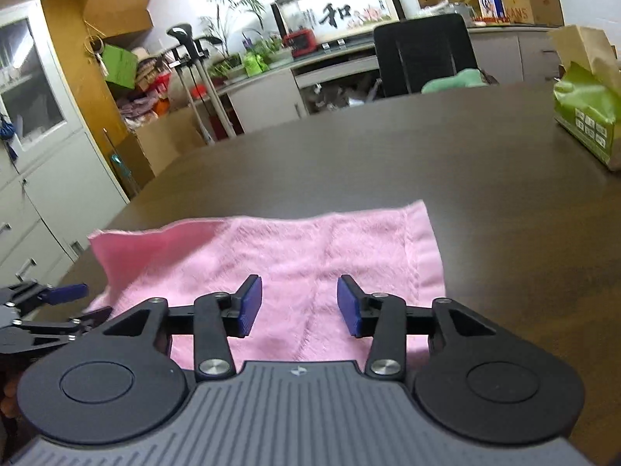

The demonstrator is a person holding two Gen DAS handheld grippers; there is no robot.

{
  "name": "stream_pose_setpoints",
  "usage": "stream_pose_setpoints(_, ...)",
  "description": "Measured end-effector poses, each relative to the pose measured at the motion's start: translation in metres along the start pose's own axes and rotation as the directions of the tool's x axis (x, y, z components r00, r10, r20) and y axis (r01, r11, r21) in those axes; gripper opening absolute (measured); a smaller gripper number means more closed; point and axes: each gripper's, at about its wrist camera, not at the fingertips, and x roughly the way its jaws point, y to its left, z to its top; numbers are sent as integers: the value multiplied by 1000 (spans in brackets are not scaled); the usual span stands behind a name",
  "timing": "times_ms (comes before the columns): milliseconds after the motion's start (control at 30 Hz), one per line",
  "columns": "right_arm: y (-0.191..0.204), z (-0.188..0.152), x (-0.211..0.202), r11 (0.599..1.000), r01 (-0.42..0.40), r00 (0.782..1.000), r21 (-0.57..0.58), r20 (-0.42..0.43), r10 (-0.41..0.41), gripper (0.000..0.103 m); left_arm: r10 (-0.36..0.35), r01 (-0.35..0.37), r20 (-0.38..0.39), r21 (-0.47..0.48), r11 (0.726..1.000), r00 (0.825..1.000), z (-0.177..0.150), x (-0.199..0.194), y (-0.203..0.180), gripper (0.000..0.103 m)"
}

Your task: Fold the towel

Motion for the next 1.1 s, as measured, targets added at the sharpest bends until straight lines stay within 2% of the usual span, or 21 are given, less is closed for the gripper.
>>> stream_pose_setpoints(167, 3, -3, -2, 999, 0, 1000, -42, -5, 0, 52, 27, -27, 10, -15, 1000, 1000, -5, -5, 9, 66)
stream_pose_setpoints(300, 10, -4, -5, 997, 9, 1000, -74, 18, -8, 53, 70, -68, 3, -160, 985, 998, -3, -3, 39, 63)
stream_pose_setpoints(433, 29, -2, -18, 988, -27, 995, -155, 90, 41, 55, 65, -55, 33, -237, 970, 997, -1, -7, 55, 63)
stream_pose_setpoints(500, 57, 3, -15, 967, -101, 993, -232, 44, 114, 54, 87, -79, 23, -245, 966, 996, 0, -5, 57, 64)
stream_pose_setpoints(600, 96, 8, 4, 943, -179, 984, -279, -60, 169, 54, 135, -132, -3, -258, 957, 991, 0, -2, 62, 64)
stream_pose_setpoints(667, 119, 9, 17, 932, -168, 985, -320, -87, 148, 54, 177, -172, -10, -275, 946, 984, 0, -3, 69, 64)
stream_pose_setpoints(733, 150, 17, 42, 930, -69, 995, -361, -90, 39, 54, 214, -207, -12, -308, 929, 977, 0, -4, 78, 65)
stream_pose_setpoints(867, 180, 35, 76, 936, -2, 998, -352, -65, -22, 54, 226, -219, -22, -358, 908, 974, 1, -6, 89, 67)
stream_pose_setpoints(967, 190, 42, 92, 939, -24, 999, -343, -33, 14, 54, 242, -237, -34, -375, 896, 970, 1, -6, 95, 70)
stream_pose_setpoints(1100, 185, 49, 101, 967, -103, 995, -234, -34, 98, 54, 255, -252, -48, -411, 876, 966, -1, -9, 104, 72)
